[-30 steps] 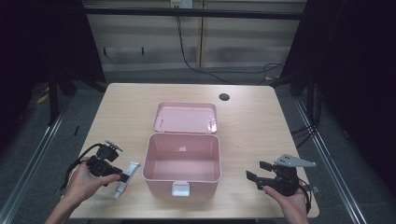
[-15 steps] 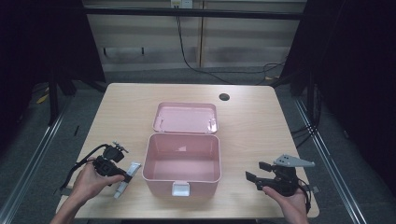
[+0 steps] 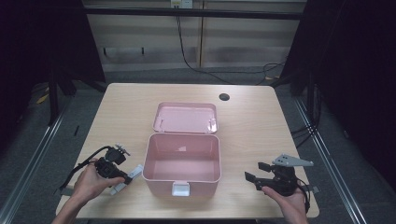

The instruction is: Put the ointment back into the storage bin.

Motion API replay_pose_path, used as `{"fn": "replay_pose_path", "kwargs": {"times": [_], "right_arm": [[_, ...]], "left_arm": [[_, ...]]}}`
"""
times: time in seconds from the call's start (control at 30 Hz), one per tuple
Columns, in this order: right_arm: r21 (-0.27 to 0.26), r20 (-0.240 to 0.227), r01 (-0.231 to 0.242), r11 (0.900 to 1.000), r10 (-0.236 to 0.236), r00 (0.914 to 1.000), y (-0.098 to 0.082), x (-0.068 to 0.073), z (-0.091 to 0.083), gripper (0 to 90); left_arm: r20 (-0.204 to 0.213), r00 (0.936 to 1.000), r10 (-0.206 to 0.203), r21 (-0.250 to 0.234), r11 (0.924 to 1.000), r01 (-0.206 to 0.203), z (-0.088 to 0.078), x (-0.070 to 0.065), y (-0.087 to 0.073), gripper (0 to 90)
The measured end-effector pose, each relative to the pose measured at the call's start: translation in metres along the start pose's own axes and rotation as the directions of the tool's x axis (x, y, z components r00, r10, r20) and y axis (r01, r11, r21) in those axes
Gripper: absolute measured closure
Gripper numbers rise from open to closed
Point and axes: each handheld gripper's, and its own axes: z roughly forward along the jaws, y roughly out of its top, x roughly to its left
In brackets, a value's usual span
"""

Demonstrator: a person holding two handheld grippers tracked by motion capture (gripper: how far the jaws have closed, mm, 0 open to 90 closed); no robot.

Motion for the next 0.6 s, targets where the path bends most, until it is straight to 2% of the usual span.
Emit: {"fn": "replay_pose_path", "kwargs": {"times": [0.03, 0.1, 0.13, 0.17, 0.2, 0.27, 0.37, 0.4, 0.43, 0.53, 0.6], "right_arm": [[0.002, -0.002, 0.0, 1.0, 0.0, 1.0, 0.0, 0.0, 0.0, 28.2], [0.004, 0.0, -0.002, 1.0, 0.002, 1.0, 0.0, 0.0, 0.0, 28.1], [0.005, -0.002, -0.002, 1.0, 0.002, 1.0, 0.0, 0.0, 0.001, 28.2], [0.005, -0.002, -0.002, 1.0, 0.002, 1.0, 0.0, 0.0, 0.001, 28.2], [0.005, -0.002, -0.001, 1.0, 0.001, 1.0, 0.0, 0.0, 0.0, 28.1], [0.005, -0.004, -0.003, 1.0, 0.003, 1.0, 0.0, 0.0, 0.001, 28.1], [0.005, -0.005, -0.002, 1.0, 0.002, 1.0, 0.0, 0.0, 0.001, 28.2], [0.006, -0.003, -0.001, 1.0, 0.001, 1.0, 0.0, 0.0, 0.001, 28.2], [0.006, -0.003, -0.001, 1.0, 0.001, 1.0, 0.0, 0.0, 0.001, 28.2], [0.006, -0.002, -0.002, 1.0, 0.002, 1.0, 0.0, 0.0, 0.0, 28.1], [0.007, -0.005, -0.003, 1.0, 0.003, 1.0, 0.0, 0.0, 0.0, 28.2]], "left_arm": [[-0.002, 0.9999, 0.014, 0.004, 0.9999, -0.014, 0.0, 0.0, 0.0, 69.1], [-0.007, 0.9999, 0.013, 0.003, 0.9999, -0.013, 0.0, -0.002, 0.0, 69.1], [-0.019, 0.9989, 0.043, 0.017, 0.9989, -0.043, 0.0, -0.002, 0.001, 69.2], [-0.019, 0.9989, 0.043, 0.017, 0.9989, -0.043, 0.0, -0.002, 0.001, 69.2], [-0.029, 0.9978, 0.06, 0.023, 0.998, -0.059, 0.0, -0.004, 0.002, 69.2], [-0.041, 0.9966, 0.071, 0.038, 0.9968, -0.07, 0.001, -0.006, 0.004, 69.2], [-0.038, 0.9965, 0.075, 0.049, 0.9961, -0.073, 0.001, -0.006, 0.006, 69.4], [-0.041, 0.995, 0.091, 0.057, 0.9944, -0.089, 0.001, -0.006, 0.006, 69.5], [-0.041, 0.995, 0.091, 0.057, 0.9944, -0.089, 0.001, -0.006, 0.006, 69.5], [-0.056, 0.993, 0.104, 0.073, 0.9924, -0.1, 0.002, -0.009, 0.008, 69.8], [-0.082, 0.9896, 0.118, 0.106, 0.9884, -0.109, 0.003, -0.014, 0.013, 69.8]]}}
